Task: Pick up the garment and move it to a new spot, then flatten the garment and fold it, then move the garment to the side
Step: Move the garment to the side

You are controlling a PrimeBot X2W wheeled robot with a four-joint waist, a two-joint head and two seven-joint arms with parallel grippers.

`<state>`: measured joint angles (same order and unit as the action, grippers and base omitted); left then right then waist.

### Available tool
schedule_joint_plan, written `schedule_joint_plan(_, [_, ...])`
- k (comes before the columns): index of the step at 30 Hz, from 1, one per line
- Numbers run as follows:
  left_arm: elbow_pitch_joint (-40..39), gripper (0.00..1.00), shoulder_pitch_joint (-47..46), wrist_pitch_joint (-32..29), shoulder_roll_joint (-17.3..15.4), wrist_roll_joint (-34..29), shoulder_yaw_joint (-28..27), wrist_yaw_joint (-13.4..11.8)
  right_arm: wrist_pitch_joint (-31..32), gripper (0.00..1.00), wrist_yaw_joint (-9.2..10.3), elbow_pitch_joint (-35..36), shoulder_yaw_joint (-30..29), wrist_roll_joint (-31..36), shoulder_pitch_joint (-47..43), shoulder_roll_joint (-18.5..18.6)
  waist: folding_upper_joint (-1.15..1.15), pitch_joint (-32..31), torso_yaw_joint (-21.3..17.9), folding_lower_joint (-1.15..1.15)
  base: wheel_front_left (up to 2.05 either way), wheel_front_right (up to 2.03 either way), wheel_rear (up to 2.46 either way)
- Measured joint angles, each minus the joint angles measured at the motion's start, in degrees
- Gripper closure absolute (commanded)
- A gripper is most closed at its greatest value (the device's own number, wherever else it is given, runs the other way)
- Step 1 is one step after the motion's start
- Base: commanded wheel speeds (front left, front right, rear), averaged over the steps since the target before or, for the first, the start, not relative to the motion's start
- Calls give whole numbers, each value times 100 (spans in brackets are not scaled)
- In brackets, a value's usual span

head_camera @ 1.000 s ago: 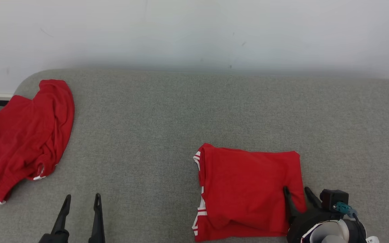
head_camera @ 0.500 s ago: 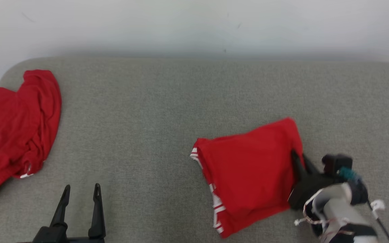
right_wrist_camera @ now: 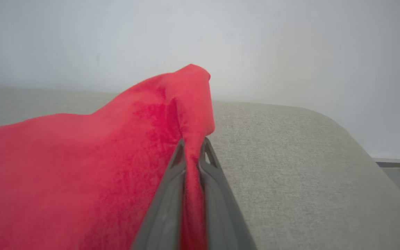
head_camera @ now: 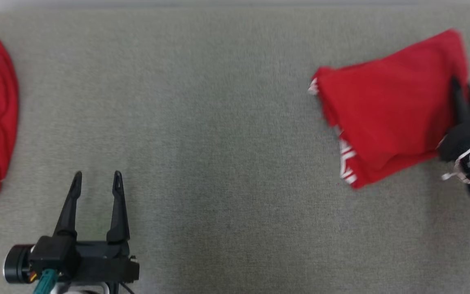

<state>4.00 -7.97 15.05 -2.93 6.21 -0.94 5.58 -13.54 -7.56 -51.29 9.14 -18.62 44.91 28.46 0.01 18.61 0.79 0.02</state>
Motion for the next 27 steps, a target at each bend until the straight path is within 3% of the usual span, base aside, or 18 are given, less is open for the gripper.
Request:
schedule_joint_plan(12, [-716,0,-310,0,-51,-250,-115,67,443,100,0,522,47,-42,839,1176,1,1072,-418,1,0,0,0])
schedule_joint_plan(27, [-1706,0,-254,1,-344,-463,-326,90,738,100,0,719,-10,199,1575,1675,0,1959,-1200,-2,0,0,0])
